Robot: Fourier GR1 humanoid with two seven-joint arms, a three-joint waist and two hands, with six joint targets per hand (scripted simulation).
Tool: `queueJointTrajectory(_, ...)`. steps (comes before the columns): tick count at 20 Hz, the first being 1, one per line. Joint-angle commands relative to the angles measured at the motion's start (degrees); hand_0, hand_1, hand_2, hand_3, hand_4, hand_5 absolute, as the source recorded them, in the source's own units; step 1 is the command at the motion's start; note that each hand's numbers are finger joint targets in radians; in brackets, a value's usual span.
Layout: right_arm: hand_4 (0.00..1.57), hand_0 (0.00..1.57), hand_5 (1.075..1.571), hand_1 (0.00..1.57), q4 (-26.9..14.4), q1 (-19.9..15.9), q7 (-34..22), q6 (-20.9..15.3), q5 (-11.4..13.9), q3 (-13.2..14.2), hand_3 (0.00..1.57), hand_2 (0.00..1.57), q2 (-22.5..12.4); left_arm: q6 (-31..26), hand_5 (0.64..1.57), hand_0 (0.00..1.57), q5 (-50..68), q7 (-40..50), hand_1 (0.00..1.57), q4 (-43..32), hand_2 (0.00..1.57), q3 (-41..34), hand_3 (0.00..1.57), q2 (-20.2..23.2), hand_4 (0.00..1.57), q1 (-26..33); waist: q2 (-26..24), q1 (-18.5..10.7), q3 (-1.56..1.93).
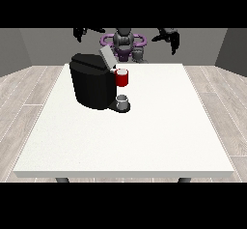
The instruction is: Insert the coffee pod into the coffee machine and close the lid
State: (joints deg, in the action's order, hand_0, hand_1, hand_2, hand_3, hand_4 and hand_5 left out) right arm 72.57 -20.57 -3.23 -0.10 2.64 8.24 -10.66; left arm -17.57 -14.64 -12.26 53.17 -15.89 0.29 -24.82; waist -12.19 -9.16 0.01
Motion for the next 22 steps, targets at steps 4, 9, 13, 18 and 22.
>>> queueJointTrajectory(4, 0.08, 0.0, 1.571, 0.0, -1.86, -6.17, -5.4, 1.82, -4.74, 1.36, 0.0, 0.0, 1.19, 2.41, 1.571, 0.0, 1.64, -0.66, 0.0, 7.35, 0.0, 4.59, 0.0, 0.62, 0.34, 5.26, 4.21, 0.8, -0.02)
queueJointTrajectory(9, 0.18, 0.0, 1.571, 0.0, -7.65, -10.42, -3.33, -0.47, -6.63, 4.75, 0.0, 0.0, 0.9, 2.47, 1.571, 0.0, 4.75, 1.39, 0.0, 14.37, 0.0, 7.23, 0.0, 0.33, 0.35, 5.36, 8.87, -1.62, 0.0)
queueJointTrajectory(13, 0.06, 0.0, 1.571, 0.0, -9.45, -9.29, -0.34, 1.59, -6.68, 3.52, 0.0, 0.0, 0.94, 0.0, 1.571, 0.0, 8.02, 3.75, 0.0, 19.69, 0.0, 6.07, 0.0, 2.89, 0.34, 8.07, 10.17, -1.24, 0.0)
queueJointTrajectory(18, 0.0, 0.0, 1.571, 0.0, -11.79, -10.35, -0.28, 0.03, -4.33, 0.38, 0.0, 0.0, 3.05, 2.47, 1.571, 0.0, 7.74, 9.01, 0.0, 25.64, 0.0, 8.58, 0.0, 1.02, 0.36, 9.88, 9.87, -1.07, 0.0)
queueJointTrajectory(22, 0.0, 0.0, 1.571, 0.0, -13.26, -14.89, 0.51, 1.39, -4.83, 0.48, 0.0, 0.0, 1.87, 5.19, 1.571, 0.0, 6.56, 5.55, 0.0, 27.03, 0.0, 9.28, 0.0, 0.48, 0.34, 12.1, 13.09, -1.05, 0.0)
